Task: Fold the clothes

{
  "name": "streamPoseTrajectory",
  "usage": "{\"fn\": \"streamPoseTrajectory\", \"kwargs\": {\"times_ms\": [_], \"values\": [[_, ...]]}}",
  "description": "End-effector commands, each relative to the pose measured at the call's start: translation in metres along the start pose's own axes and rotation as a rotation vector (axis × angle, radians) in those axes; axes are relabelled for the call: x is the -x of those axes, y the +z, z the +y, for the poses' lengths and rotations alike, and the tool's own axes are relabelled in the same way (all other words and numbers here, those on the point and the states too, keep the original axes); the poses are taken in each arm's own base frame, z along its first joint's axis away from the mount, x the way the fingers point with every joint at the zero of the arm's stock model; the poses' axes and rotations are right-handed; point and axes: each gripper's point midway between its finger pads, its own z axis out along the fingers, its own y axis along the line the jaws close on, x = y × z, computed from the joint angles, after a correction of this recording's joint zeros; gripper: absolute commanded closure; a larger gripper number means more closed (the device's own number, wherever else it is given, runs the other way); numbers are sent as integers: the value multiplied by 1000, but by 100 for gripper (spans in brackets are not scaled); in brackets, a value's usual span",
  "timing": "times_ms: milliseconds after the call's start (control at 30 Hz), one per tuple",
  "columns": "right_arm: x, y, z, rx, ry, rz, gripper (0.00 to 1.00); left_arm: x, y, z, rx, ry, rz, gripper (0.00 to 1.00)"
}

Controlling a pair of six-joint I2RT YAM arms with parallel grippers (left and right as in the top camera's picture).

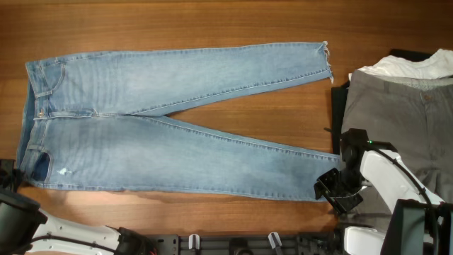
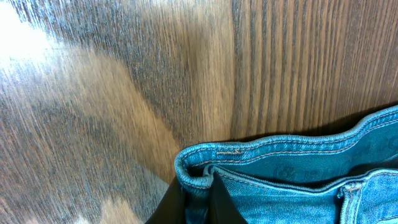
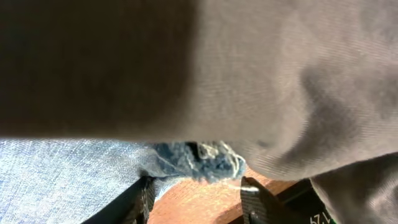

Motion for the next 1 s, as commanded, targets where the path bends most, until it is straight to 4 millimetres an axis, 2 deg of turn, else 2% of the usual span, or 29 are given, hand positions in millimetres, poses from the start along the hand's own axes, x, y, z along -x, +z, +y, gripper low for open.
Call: {"fn": "streamPoseTrajectory", "kwargs": {"times_ms": [0,133,167,233,300,367,467,533,600,700,733,767,833,867,900,967], "values": [[5,8,11,55,14,-19,60,-22,22,4,4,-12,90,96],[10,8,14,71,1,-39,95,-22,22,4,4,-12,90,96],[12,3,16,68,-41,-51,95,-22,21,3,-4,-12,94,96],[22,-27,12,-5,-90,-104,96,-21,14,-4,-36,-9,88,96],[27,-55,25,21,-144,-134,96,-13,-3,-5,-47,-12,44,96],[34,-91,41,76,-196,-192,96,-2,-29,0,-37,-62,-23,96],[39,-143,59,165,-261,-303,96,6,-82,1,-67,-131,-122,96],[37,-158,60,197,-282,-340,96,5,-117,-8,-98,-122,-193,96],[39,-169,55,190,-293,-390,96,1,-152,-11,-114,-135,-265,96],[32,-200,53,224,-315,-444,96,-16,-208,6,-38,-185,-400,96],[30,-226,56,265,-325,-489,95,-21,-230,11,-24,-191,-471,96],[30,-242,61,299,-334,-523,96,-26,-256,11,-40,-200,-553,96],[32,-275,77,398,-348,-605,96,-33,-290,8,-88,-215,-666,96],[34,-284,87,448,-358,-632,96,-35,-296,4,-103,-206,-684,96],[38,-295,105,521,-379,-656,96,-34,-292,0,-102,-193,-671,96],[49,-306,132,598,-398,-682,96,-28,-269,-3,-49,-179,-619,96]]}}
